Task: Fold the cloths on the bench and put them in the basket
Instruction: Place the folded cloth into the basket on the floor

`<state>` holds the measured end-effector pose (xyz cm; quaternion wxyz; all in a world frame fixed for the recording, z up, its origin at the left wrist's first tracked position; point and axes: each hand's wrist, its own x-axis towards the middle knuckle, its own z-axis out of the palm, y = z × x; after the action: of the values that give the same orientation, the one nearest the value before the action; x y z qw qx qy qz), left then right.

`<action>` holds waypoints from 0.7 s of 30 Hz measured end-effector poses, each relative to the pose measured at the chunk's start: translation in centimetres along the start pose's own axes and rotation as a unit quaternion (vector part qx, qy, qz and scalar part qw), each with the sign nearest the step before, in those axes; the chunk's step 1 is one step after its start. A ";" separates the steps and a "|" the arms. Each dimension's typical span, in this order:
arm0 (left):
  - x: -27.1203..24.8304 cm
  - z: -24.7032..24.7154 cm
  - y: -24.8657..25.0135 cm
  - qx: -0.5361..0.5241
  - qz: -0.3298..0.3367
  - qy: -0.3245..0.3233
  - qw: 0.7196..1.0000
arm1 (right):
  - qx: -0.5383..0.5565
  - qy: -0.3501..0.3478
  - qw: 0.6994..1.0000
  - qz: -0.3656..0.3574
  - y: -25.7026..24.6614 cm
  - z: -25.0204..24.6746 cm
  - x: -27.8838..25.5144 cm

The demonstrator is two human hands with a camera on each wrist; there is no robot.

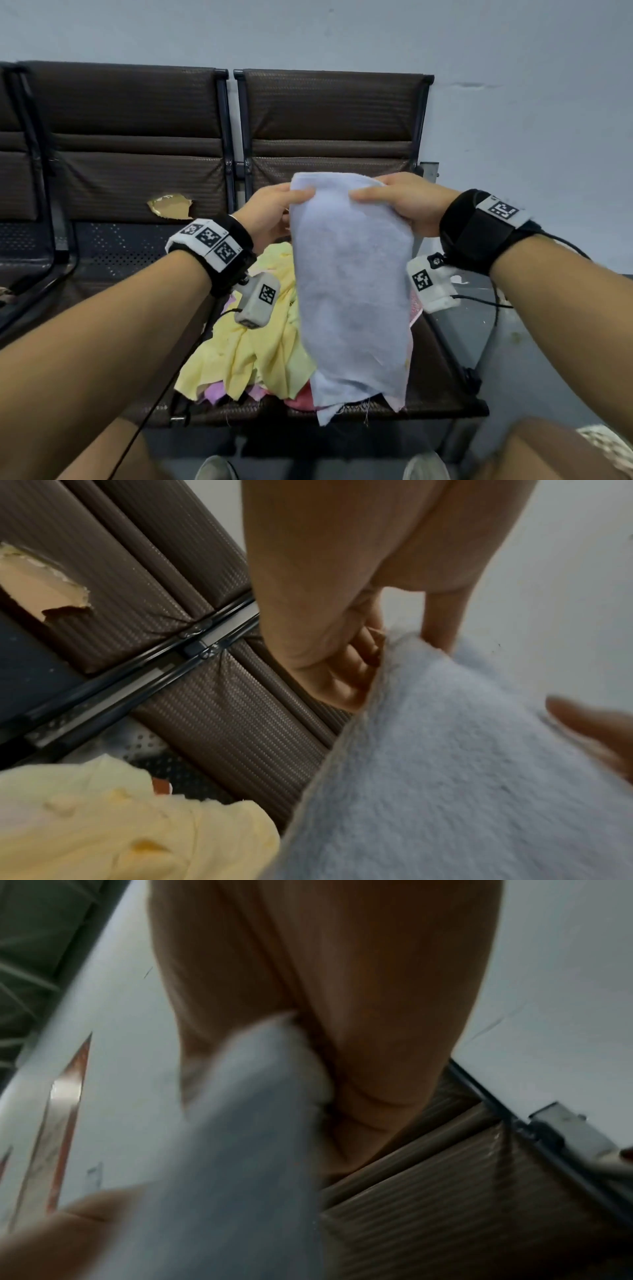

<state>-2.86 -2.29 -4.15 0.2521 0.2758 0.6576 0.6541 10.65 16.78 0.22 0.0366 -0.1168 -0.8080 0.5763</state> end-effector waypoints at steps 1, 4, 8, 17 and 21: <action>0.7 0.0 0.1 0.034 0.021 0.028 0.999 | -0.063 0.016 0.998 0.014 0.4 -0.7 0.4; 3.1 0.0 0.7 0.190 0.097 0.102 0.972 | -0.153 0.096 0.983 0.032 1.4 -2.4 2.2; 5.5 -0.1 3.1 0.233 0.159 0.160 0.946 | -0.128 0.240 0.959 -0.079 1.2 -3.6 4.6; 5.0 -1.4 6.0 0.082 0.257 0.139 0.953 | -0.031 0.257 0.936 -0.238 -1.0 -2.9 4.6; 2.0 -1.9 -1.0 0.108 0.126 0.089 0.982 | -0.086 0.169 0.973 -0.134 4.6 -0.9 3.3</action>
<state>-5.67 -2.24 -5.05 0.0769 0.3232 0.7038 0.6280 8.36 19.83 -4.06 0.2392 -0.1054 -0.8452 0.4663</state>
